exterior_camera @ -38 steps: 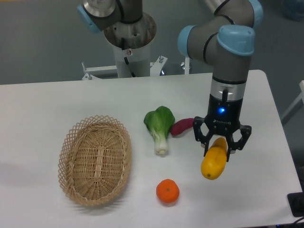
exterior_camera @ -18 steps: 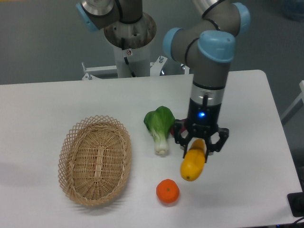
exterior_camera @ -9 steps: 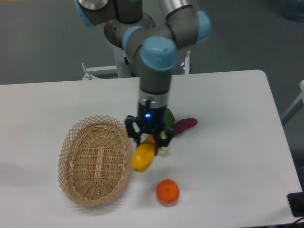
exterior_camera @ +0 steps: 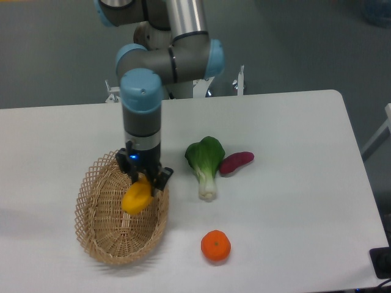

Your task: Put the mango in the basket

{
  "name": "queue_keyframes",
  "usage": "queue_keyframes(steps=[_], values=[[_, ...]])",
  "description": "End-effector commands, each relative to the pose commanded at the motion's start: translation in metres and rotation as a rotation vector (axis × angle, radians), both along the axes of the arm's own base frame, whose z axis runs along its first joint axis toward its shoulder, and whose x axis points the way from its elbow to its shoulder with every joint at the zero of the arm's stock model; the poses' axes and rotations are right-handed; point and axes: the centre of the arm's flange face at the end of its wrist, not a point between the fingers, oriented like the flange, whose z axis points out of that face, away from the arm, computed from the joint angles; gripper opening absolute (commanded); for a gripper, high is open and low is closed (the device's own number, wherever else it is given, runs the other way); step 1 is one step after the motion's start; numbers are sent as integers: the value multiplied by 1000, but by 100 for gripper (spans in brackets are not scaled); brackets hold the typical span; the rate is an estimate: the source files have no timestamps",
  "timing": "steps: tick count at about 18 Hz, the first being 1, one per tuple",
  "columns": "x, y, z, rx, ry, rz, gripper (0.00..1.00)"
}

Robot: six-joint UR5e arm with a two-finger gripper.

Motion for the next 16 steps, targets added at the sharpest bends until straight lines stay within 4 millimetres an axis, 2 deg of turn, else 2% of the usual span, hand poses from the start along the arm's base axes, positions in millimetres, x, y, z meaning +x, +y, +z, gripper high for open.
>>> queue_keyframes(steps=[1,5,8,10,11,12,16], values=[[8,3,-7,-11,-6,-18,53],[11,6,-21,-33,-20,-22,53],[17,8,-27,-41,-25,-29,58],[15,9,-27,-41,-21,-35,76],[14,11,-25,-34,-17,-37,92],[13,13,-22,-29,-14,-35,100],[5,12,-9,-10,-2,-15,100]])
